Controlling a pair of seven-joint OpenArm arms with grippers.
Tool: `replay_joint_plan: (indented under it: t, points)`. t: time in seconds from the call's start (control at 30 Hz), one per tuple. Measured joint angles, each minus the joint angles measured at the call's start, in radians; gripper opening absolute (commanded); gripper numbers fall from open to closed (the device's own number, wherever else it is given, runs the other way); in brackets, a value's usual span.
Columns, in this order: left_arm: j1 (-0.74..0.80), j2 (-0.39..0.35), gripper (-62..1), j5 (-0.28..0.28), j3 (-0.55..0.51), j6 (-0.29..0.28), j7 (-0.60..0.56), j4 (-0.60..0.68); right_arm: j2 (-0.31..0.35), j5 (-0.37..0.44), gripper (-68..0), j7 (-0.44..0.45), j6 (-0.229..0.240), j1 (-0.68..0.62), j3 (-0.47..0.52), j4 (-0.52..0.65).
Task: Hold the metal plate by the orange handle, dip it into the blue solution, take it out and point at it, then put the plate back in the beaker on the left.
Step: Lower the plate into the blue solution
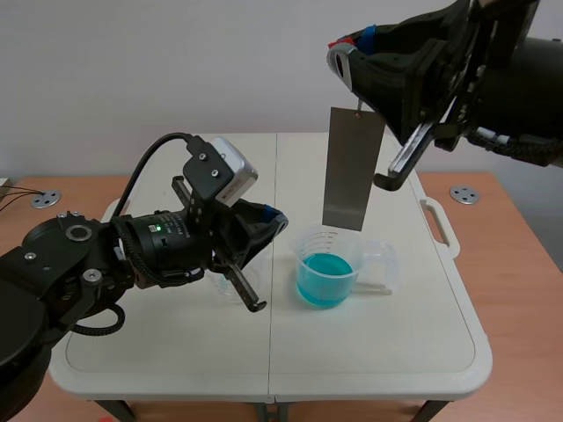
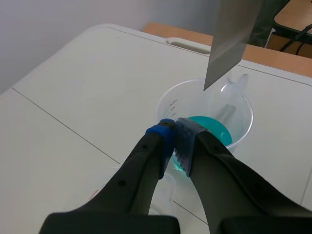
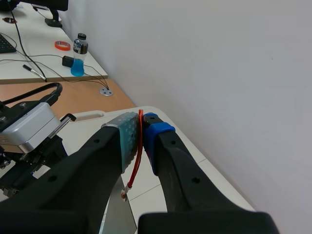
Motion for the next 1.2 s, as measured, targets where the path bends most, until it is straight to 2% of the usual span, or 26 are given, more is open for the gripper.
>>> replay_joint_plan:
  t: [0.33, 0.63, 0.7, 0.83, 0.9, 1.0, 1.2]
  points:
    - [-0.013, 0.0, -59.3, 0.0, 0.059, -0.003, 0.0, 0.0, 0.0, 0.0, -66.3, 0.0, 0.0, 0.0, 0.0, 0.0]
    - [-0.013, 0.006, -59.3, 0.0, 0.059, -0.002, 0.0, 0.0, 0.0, 0.0, -66.2, 0.0, 0.0, 0.0, 0.0, 0.0]
    - [-0.013, 0.006, -59.2, 0.0, 0.058, 0.014, -0.001, 0.0, 0.0, 0.0, -66.2, 0.0, 0.0, 0.0, 0.0, 0.0]
    - [0.006, -0.002, -59.2, -0.002, 0.016, 0.039, -0.08, 0.0, 0.0, 0.0, -66.2, 0.0, 0.0, 0.0, 0.0, 0.0]
    - [0.032, -0.03, -59.2, -0.003, -0.027, 0.039, -0.109, 0.005, 0.0, 0.0, -66.2, 0.0, 0.0, 0.0, 0.0, 0.0]
    - [0.118, -0.112, -59.2, -0.002, -0.106, 0.041, -0.163, 0.043, 0.0, 0.0, -66.2, 0.0, 0.0, 0.0, 0.0, 0.0]
    - [0.401, -0.283, -59.2, -0.015, -0.284, 0.059, -0.356, 0.161, 0.0, 0.0, -66.2, 0.0, 0.0, 0.0, 0.0, 0.0]
